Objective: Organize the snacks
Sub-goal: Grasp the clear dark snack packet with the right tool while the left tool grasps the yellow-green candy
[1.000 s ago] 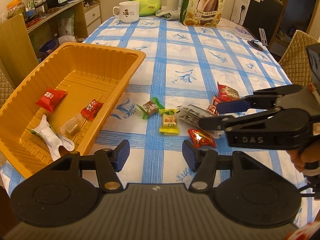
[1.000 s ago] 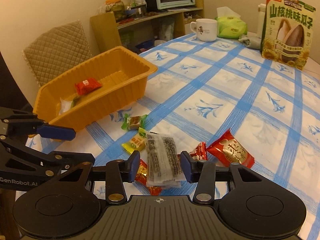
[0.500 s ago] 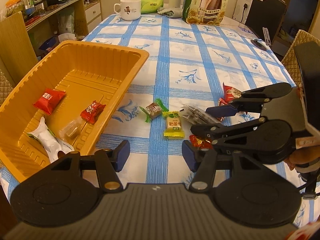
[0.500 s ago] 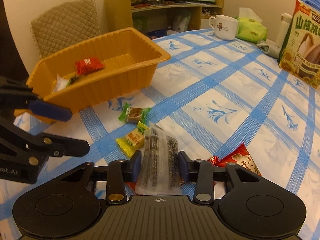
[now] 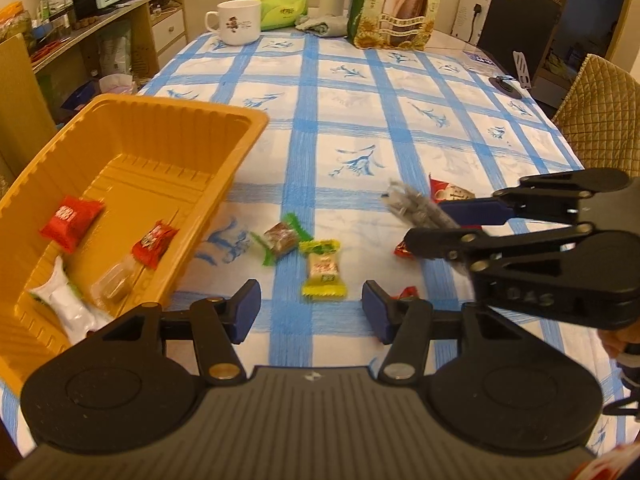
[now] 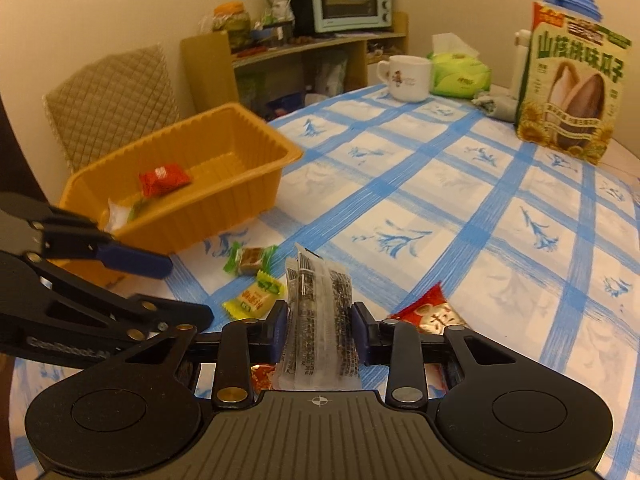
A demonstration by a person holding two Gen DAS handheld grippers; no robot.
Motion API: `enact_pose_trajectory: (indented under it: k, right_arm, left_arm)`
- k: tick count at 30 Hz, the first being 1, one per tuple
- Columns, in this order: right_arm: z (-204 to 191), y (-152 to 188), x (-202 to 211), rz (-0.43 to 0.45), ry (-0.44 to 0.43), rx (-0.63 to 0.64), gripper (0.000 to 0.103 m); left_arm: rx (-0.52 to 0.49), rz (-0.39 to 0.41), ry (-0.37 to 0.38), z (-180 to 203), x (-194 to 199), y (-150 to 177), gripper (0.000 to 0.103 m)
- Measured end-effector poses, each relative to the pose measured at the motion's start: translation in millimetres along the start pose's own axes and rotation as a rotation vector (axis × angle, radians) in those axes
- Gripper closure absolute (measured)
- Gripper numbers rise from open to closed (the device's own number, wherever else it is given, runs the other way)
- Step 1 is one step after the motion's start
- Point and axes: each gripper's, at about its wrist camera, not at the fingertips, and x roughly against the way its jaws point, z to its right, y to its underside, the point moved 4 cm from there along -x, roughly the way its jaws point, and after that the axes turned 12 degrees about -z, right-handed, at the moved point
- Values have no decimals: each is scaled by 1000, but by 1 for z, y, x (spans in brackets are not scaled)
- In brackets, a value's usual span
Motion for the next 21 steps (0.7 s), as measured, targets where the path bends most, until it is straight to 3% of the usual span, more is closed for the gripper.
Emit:
enact_pose_trajectory:
  k: [7,12,21]
  right_arm:
    - [19,6,22,23,18,-112,69]
    - [31,17,31,22,40,-168,69]
    - [41,33,43,22,67,-226,69]
  left_arm:
    - [-32,-8,3,9,-17,-13,63]
    - [-37,-20,-6,10,-30,-20,65]
    - [-57,-45,-18,11,-47,-23,77]
